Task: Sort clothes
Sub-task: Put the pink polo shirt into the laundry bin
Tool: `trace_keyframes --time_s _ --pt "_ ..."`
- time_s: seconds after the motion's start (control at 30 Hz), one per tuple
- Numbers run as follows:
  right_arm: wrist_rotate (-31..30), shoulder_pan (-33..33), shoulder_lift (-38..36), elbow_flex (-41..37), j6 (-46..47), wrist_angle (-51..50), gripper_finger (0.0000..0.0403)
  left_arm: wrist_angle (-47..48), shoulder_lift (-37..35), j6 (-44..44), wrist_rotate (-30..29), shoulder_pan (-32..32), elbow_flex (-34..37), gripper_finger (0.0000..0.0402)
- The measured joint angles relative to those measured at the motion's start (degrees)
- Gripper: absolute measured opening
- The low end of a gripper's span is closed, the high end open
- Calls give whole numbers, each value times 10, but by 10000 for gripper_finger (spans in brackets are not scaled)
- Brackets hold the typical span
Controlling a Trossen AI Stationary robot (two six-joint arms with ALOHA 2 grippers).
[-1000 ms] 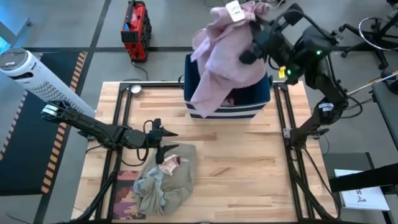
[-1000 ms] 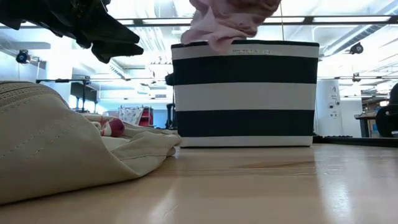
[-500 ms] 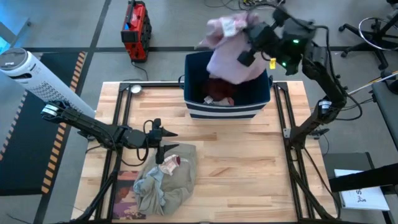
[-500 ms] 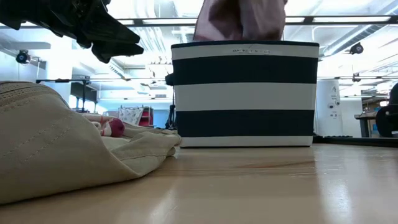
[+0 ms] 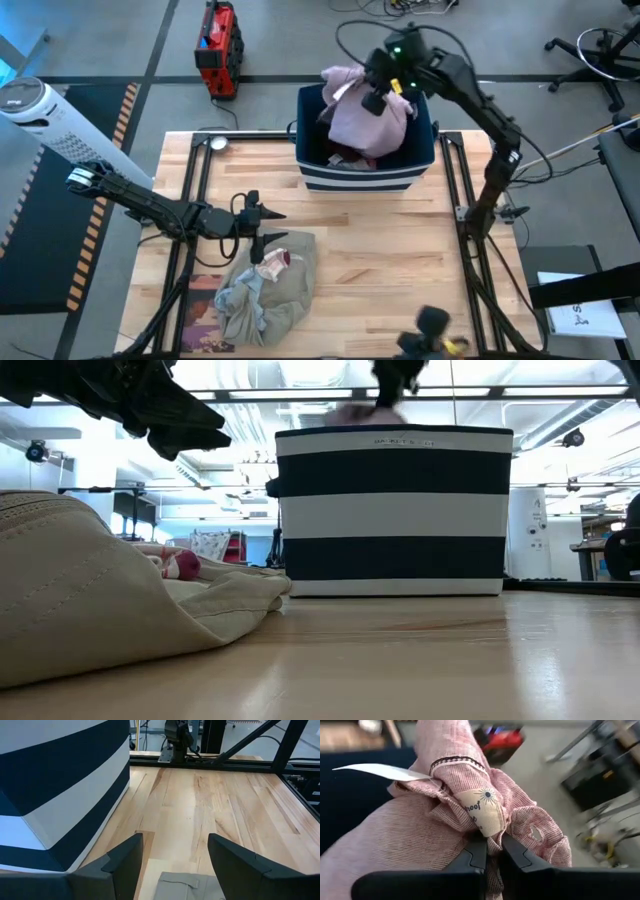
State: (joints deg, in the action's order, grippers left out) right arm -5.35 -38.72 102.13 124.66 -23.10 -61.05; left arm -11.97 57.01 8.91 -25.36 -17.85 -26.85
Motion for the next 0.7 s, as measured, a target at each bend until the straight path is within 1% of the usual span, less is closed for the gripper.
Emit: trace_keyframes --time_s 0.13,0.23,0.43,0.57,0.7 --pt "55 -9 12 -76 -4 7 1 0 0 0 0 0 0 208" --pt "90 -9 16 -135 -8 34 1 0 0 0 1 0 0 202" --pt "140 -12 19 -261 -10 139 1 0 0 0 6 0 0 194" --pt "151 -16 23 -333 -10 202 1 0 0 -5 6 0 0 189" --pt "161 -21 49 -373 -9 218 1 0 0 -17 6 0 0 181"
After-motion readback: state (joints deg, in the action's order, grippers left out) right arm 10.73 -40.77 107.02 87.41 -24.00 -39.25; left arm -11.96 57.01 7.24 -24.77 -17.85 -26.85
